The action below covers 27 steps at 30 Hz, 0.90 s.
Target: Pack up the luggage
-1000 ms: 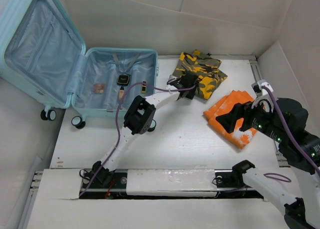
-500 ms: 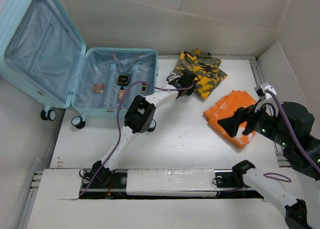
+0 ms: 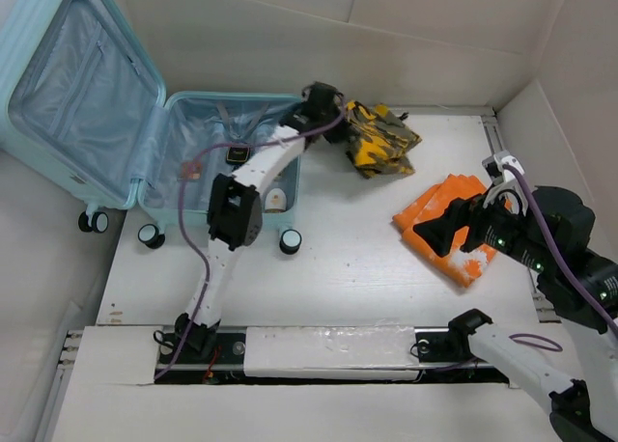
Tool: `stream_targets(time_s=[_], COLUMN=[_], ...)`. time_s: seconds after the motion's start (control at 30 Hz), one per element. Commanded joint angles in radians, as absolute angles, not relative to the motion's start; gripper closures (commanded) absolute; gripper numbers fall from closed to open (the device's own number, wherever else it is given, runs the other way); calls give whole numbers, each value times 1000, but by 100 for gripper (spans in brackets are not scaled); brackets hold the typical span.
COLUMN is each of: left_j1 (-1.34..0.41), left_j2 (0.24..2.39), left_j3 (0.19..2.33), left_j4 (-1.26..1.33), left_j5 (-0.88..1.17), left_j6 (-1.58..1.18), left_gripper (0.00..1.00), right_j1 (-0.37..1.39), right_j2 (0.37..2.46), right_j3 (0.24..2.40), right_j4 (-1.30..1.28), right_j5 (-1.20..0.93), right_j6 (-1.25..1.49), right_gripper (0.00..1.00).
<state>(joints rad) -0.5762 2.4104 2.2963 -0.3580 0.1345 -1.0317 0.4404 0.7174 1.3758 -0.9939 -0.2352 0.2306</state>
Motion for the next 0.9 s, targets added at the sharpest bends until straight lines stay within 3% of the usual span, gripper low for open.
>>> stream_targets(time_s=[0.0, 0.17, 0.5, 0.67, 0.87], left_j1=[-408, -137, 214, 311, 322], left_j2=[2148, 2070, 1890, 1855, 1942], left_j3=[2345, 2356, 1895, 1760, 1831], left_j4=[-423, -616, -488, -411, -512], left_j5=[340, 465, 488, 488, 365], left_j6=[-832, -665, -539, -557, -497], left_gripper=[100, 100, 100, 100, 100], right_j1=[449, 449, 449, 449, 449], right_j2=[730, 775, 834, 844, 844], right_j3=[1373, 1351, 1393, 1402, 1393], right_j4=[-922, -901, -873, -873, -851], right_j5=[-204, -204, -184, -163, -153], right_j6=[215, 206, 215, 227, 256], right_gripper=[1, 1, 1, 1, 1])
